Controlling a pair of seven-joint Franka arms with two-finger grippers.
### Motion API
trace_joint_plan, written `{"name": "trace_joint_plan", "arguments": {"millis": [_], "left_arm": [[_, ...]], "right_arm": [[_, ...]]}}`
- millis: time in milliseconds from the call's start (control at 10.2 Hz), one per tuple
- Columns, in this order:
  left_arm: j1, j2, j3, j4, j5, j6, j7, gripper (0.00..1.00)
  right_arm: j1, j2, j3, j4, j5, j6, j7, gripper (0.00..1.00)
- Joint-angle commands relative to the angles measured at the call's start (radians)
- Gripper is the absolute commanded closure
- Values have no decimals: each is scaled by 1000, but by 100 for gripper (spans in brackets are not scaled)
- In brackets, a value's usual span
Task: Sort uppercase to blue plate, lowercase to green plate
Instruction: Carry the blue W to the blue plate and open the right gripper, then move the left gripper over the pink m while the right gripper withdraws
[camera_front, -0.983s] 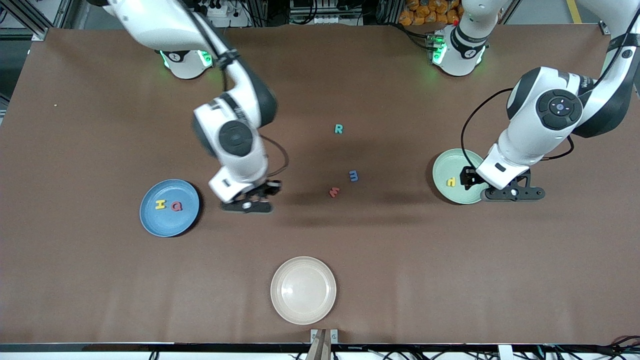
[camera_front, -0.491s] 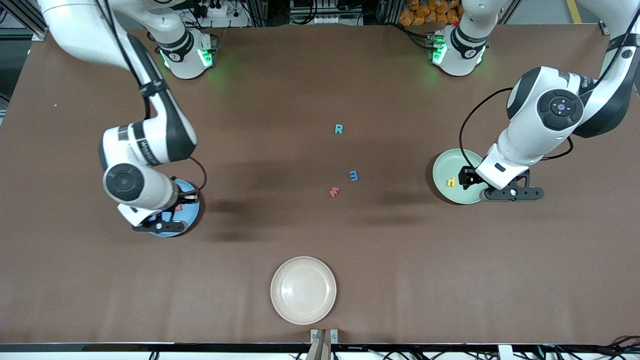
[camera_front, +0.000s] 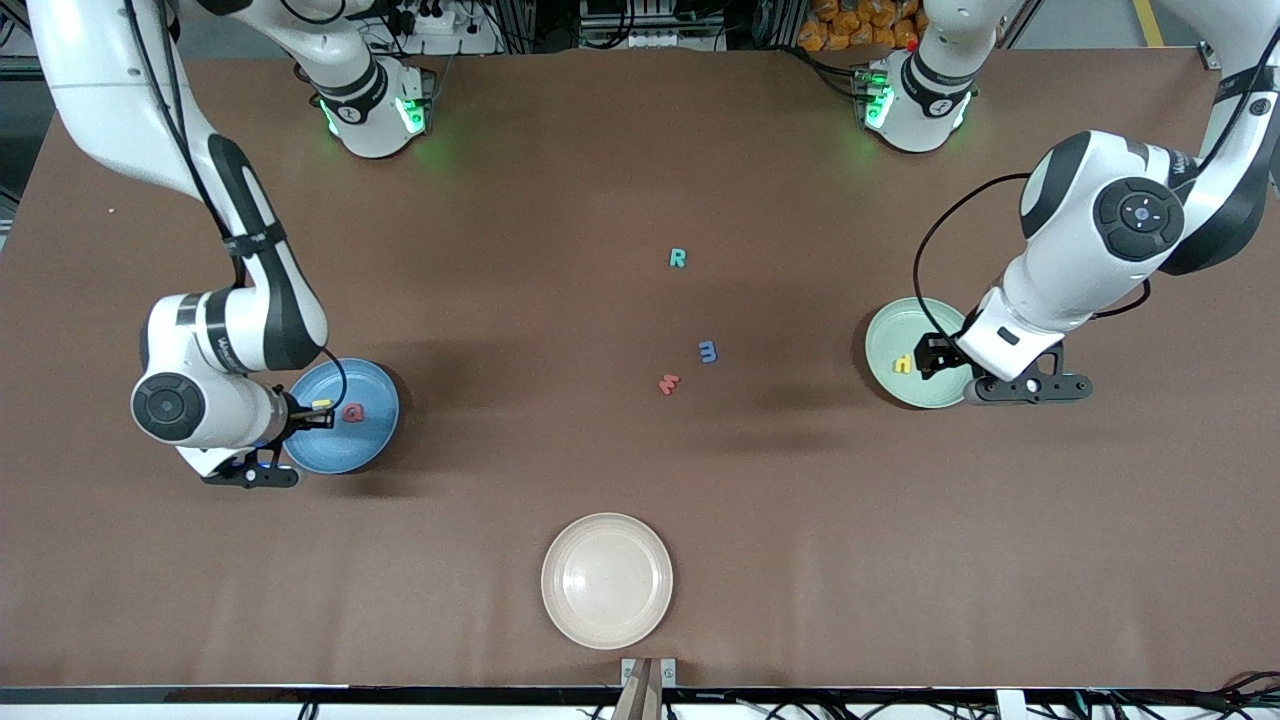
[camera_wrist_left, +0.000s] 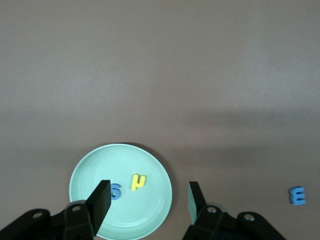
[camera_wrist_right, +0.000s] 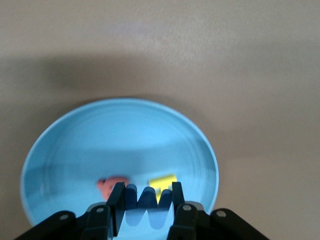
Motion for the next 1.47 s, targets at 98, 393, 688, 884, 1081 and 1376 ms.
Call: {"name": "trace_joint_plan", "arguments": {"millis": [98, 393, 688, 884, 1081, 1376], "left_arm": [[-86, 48, -13, 6, -18, 53, -147, 31], [-218, 186, -7, 7, 131, 190, -138, 30], [-359, 392, 23, 76, 370, 197, -116, 30], [-544, 409, 149, 148, 373, 197, -87, 29], [-693, 415, 258, 212, 364, 195, -60, 29], [-794, 440, 326, 255, 357, 197, -38, 28]], "right_arm": [[-2, 45, 6, 12, 18, 93, 10, 100], [-4, 45, 8, 30, 41, 103, 8, 43], [-2, -38, 14, 24, 41, 29, 10, 0], [-20, -163, 26, 23, 41, -72, -4, 0], [-59, -294, 48, 24, 42, -146, -4, 0], [-80, -429, 54, 24, 85, -155, -63, 0]]}}
